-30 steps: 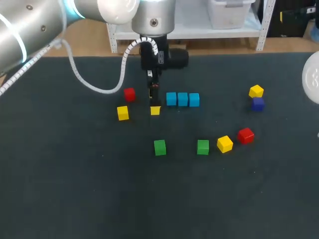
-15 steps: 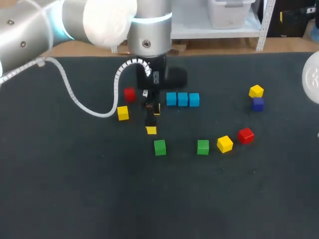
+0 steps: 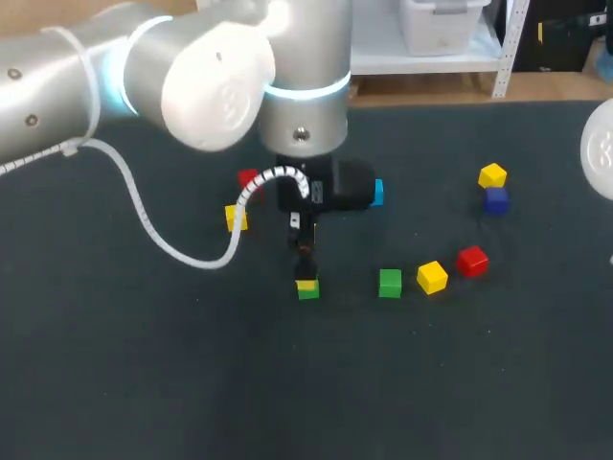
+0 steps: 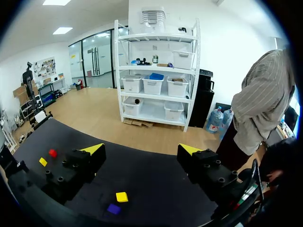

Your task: Place the blue cubes, place green cubes on the blue cubes, place the yellow cubes on the green cubes, then place the red cubes on the yellow cubes, and place purple cube on the red cubes.

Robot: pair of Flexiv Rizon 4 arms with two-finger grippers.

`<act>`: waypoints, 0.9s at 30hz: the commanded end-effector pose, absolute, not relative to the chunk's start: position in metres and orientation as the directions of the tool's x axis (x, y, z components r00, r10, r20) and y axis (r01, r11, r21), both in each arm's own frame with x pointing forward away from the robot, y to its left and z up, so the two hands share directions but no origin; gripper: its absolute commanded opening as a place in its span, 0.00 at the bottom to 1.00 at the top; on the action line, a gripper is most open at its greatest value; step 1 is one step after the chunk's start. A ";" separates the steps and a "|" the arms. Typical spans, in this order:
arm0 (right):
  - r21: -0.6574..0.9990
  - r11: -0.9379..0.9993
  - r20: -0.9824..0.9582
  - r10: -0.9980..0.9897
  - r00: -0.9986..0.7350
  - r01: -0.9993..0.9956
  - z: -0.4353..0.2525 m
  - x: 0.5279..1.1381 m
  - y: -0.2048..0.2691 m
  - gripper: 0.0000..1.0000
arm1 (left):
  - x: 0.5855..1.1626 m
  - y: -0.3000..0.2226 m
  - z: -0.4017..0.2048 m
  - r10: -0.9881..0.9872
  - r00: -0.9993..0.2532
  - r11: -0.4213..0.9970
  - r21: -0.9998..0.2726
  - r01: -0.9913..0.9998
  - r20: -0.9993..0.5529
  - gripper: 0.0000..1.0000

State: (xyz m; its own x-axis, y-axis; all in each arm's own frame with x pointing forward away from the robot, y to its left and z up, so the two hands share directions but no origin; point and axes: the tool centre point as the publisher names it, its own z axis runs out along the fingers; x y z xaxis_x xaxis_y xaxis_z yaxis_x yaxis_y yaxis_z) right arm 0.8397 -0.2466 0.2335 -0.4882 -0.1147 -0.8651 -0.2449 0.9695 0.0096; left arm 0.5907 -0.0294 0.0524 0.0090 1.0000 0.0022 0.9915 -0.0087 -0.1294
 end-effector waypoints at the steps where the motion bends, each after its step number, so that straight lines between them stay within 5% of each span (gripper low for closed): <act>1: 0.010 0.969 -0.865 -0.115 -0.488 -0.246 0.234 0.840 -0.247 1.00 | 0.587 -0.028 0.038 1.000 -0.013 0.011 -0.093 0.996 -0.017 1.00; 27: 0.010 0.969 -0.865 -0.115 -0.488 -0.246 0.234 0.840 -0.247 1.00 | 0.591 -0.023 0.006 0.997 -0.080 0.080 -0.049 0.996 0.004 1.00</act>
